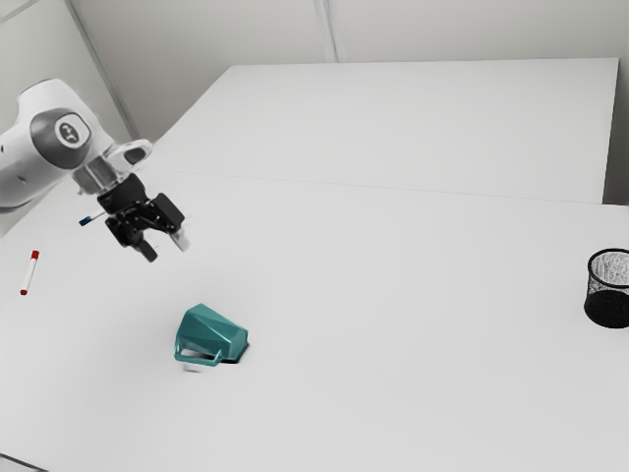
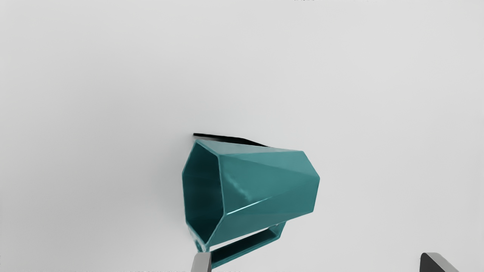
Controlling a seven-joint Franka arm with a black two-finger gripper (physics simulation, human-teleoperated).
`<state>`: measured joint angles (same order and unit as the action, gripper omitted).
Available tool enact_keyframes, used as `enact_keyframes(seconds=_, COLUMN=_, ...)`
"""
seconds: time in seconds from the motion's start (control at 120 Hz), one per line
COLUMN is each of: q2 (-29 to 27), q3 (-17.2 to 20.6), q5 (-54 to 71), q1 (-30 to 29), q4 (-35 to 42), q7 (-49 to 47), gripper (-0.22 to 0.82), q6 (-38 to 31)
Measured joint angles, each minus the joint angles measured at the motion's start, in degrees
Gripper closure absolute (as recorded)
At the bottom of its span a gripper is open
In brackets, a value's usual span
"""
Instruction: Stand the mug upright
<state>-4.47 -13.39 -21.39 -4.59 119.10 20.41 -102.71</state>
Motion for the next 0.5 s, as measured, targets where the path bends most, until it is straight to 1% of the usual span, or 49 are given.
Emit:
enact_keyframes(seconds=0.092, q2=0.1, q3=-0.2, q5=-3.8, q1=-2.6, q4=2.0, q7=2.6, gripper=0.0, q6=-0.7)
enact_keyframes(seconds=0.317, q2=0.8, q3=-0.3, q5=-11.8, q1=-2.2, q4=8.0, q7=9.5, gripper=0.0, q6=-2.5)
enact_keyframes(seconds=0.5, q2=1.6, q3=-0.3, q5=-14.0, q1=-5.7, q4=10.0, q7=14.5, gripper=0.0, q6=-3.4)
